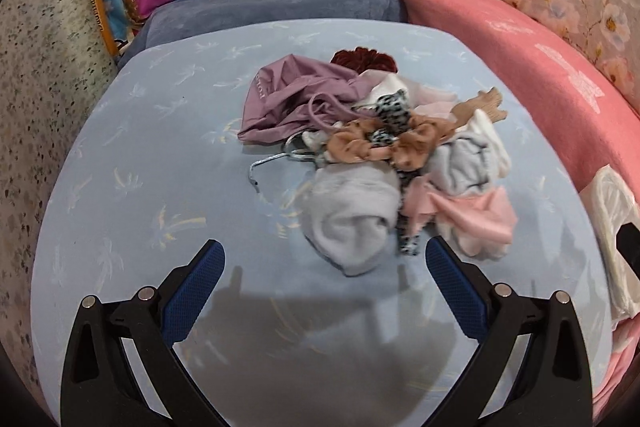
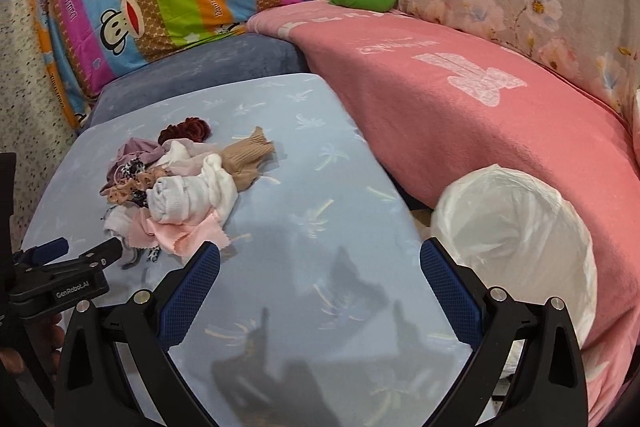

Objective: Organize soft objects
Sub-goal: 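Grasp the grey sock with the left tool while the right tool grasps the pink cloth, then lift the grey sock and pink cloth and carry both over the white bin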

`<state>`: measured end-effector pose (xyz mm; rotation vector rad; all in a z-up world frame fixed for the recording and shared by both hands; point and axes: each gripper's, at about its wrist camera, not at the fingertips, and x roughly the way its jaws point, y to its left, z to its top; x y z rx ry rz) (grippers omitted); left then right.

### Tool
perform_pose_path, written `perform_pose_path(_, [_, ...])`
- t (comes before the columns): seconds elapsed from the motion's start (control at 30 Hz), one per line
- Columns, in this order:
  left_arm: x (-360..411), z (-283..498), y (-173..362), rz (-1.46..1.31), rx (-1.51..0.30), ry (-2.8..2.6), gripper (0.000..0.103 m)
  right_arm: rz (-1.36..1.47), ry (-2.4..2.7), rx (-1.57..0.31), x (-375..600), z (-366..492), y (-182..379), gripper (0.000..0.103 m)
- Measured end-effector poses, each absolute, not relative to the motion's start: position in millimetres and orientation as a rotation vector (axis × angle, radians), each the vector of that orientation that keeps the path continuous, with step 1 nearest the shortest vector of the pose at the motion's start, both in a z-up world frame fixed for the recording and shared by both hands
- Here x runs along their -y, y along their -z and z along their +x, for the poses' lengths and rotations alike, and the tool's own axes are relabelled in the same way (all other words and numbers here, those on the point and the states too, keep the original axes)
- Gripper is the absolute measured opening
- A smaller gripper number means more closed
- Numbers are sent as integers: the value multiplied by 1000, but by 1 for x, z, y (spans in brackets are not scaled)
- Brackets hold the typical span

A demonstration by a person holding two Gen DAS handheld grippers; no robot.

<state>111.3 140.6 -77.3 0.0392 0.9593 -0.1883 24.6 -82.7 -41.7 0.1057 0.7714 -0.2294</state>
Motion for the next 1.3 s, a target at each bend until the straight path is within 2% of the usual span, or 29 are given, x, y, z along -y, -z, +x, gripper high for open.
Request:
perform_pose_path(0.27, [-153,132,88,-16,-976,262,95,93,134,-796,41,52,57,95])
perform_pose_path(0.37, [-154,135,88,-42,-977,312,86,76,100,-819,28,63,65,87])
perform_pose_path(0.4, [-153,135,88,-51,-978,339,80,75,93,-830,26,65,67,84])
perform_pose_path(0.43, [-153,136,89,-55,-981,356,72,76,80,-845,23,68,70,78])
perform_pose_path(0.53, [-154,137,90,-72,-988,405,60,91,41,-888,17,75,80,63])
perform_pose_path(0.7, [-153,138,90,-85,-992,442,44,100,-15,-934,9,84,95,41])
perform_pose_path(0.8, [-155,139,90,-111,-1003,451,33,115,-41,-953,4,88,101,20])
perform_pose_path(0.83, [-157,139,89,-118,-1005,452,31,121,-48,-953,4,89,100,10])
perform_pose_path(0.87, [-158,138,88,-126,-1005,456,30,127,-56,-951,4,88,99,6])
perform_pose_path(1.3, [-149,110,49,-107,-946,445,28,149,-95,-824,17,53,41,4])
